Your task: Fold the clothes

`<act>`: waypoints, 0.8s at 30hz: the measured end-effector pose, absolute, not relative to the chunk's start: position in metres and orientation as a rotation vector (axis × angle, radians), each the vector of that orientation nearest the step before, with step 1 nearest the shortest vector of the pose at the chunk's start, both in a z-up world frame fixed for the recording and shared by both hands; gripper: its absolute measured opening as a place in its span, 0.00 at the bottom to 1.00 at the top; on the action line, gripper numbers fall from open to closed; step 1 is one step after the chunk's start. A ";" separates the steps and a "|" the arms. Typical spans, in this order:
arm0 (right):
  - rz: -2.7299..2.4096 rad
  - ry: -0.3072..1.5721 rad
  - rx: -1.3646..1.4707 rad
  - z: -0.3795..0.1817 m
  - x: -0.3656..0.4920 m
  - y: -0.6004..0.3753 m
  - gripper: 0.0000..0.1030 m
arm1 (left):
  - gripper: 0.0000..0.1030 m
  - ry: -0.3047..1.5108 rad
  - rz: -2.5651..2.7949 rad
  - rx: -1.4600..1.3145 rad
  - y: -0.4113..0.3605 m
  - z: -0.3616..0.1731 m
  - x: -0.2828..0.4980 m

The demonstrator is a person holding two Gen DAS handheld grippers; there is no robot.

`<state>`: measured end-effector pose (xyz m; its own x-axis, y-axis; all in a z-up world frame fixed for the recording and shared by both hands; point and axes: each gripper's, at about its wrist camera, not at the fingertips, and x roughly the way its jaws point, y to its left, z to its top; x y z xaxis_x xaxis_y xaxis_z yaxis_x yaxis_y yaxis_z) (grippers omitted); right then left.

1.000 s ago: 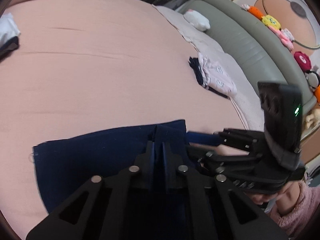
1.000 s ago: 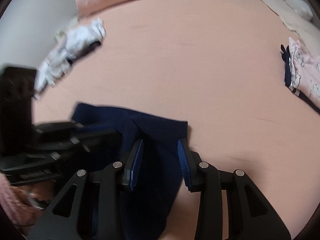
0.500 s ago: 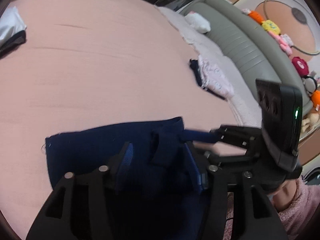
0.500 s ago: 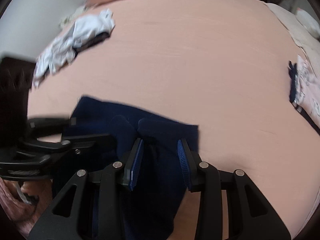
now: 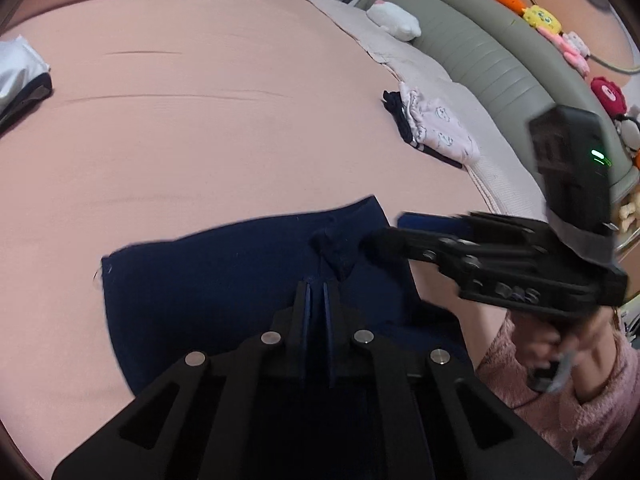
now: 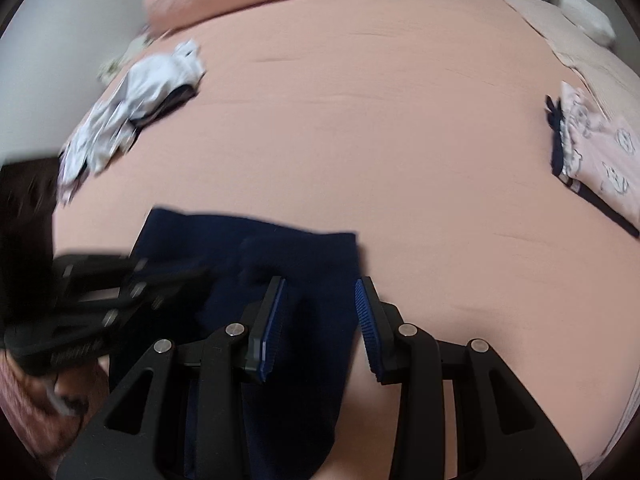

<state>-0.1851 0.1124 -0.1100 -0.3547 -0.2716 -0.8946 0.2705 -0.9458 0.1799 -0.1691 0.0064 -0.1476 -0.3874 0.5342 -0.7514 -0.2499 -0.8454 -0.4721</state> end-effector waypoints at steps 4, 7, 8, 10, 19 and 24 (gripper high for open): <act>-2.341 0.058 1.627 -0.129 -0.193 0.109 0.35 | 0.06 -0.373 2.226 -1.362 0.008 -0.146 -0.161; -2.374 -0.050 1.680 -0.134 -0.196 0.127 0.35 | 0.06 -0.380 2.208 -1.325 0.010 -0.143 -0.159; -2.377 -0.109 1.676 -0.131 -0.197 0.134 0.35 | 0.06 -0.383 2.198 -1.312 0.013 -0.142 -0.159; -2.358 -0.180 1.653 -0.122 -0.197 0.141 0.35 | 0.06 -0.382 2.169 -1.298 0.017 -0.141 -0.159; -2.082 -0.049 1.727 -0.128 -0.209 0.103 0.37 | 0.08 -0.296 2.101 -1.356 0.036 -0.152 -0.154; -2.131 0.115 1.709 -0.129 -0.202 0.095 0.39 | 0.08 -0.277 2.094 -1.377 0.039 -0.156 -0.157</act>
